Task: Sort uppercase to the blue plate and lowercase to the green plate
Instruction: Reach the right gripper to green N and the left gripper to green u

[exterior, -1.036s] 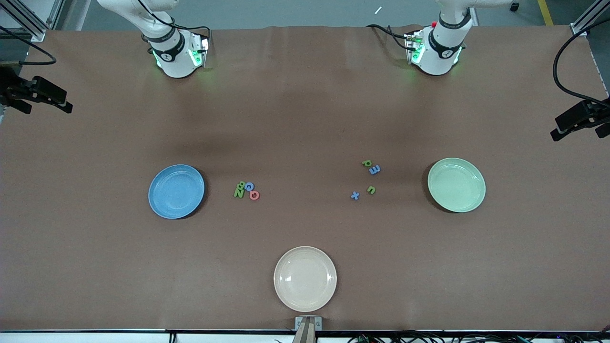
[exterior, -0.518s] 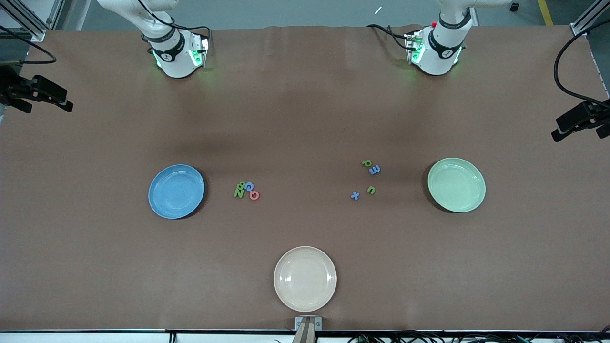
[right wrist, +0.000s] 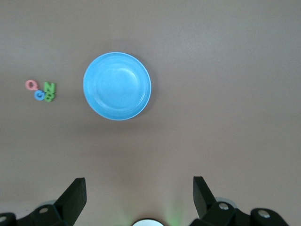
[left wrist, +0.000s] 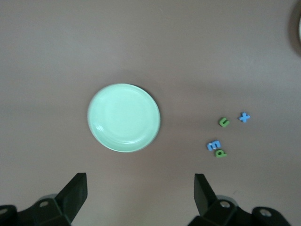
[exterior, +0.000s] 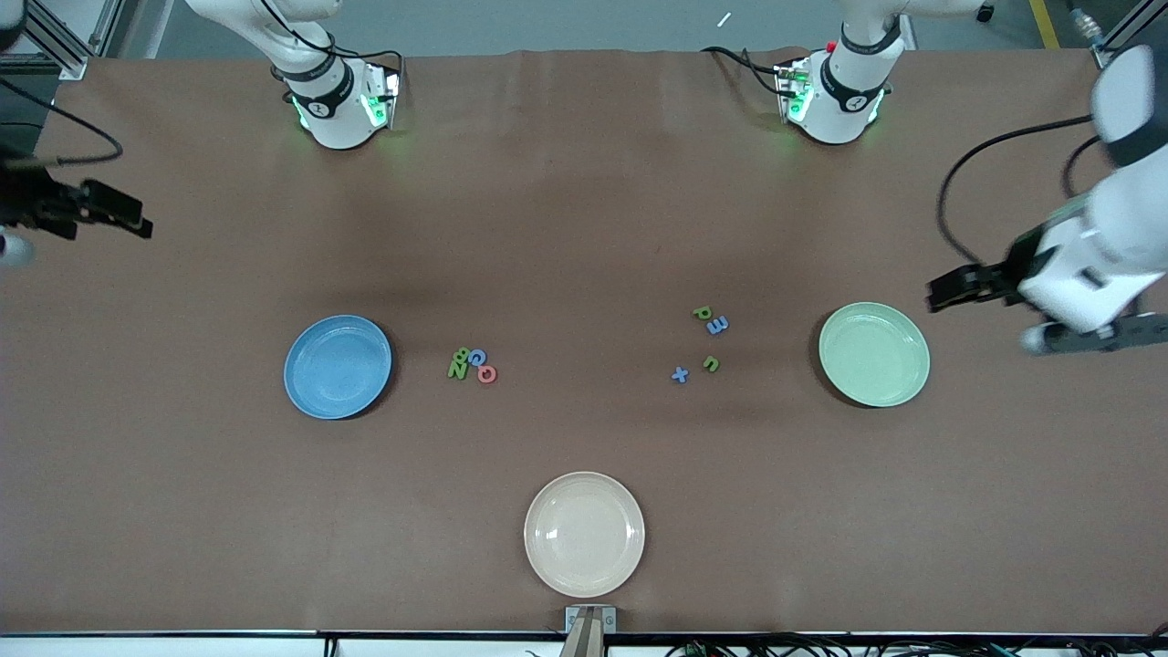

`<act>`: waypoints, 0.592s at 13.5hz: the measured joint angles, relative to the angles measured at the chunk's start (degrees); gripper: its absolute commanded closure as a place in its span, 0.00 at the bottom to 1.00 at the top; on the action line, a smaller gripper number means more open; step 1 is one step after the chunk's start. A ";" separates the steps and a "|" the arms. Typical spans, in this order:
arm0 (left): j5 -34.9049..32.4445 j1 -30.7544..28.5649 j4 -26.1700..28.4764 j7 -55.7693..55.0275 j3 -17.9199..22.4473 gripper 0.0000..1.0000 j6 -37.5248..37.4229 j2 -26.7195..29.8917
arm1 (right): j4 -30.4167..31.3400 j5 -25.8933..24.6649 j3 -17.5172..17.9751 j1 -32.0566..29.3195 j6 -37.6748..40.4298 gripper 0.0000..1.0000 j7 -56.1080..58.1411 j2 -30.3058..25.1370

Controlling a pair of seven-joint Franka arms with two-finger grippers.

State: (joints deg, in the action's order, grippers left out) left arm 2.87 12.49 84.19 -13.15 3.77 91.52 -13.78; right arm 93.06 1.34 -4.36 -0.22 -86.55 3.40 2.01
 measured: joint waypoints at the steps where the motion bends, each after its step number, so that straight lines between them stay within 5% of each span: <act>1: 0.00 2.02 0.02 -0.95 -0.10 0.00 1.73 -2.40 | -0.28 0.00 -0.14 -0.41 -1.21 0.00 0.00 2.95; 8: -0.13 10.76 3.04 -1.59 -1.75 0.00 21.34 -15.07 | -0.73 3.14 0.26 2.85 -9.33 0.00 -7.48 10.23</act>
State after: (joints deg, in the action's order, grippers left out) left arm 2.74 23.25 87.23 -14.75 2.02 112.85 -28.84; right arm 92.33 4.48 -4.10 2.62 -95.89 -4.07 12.24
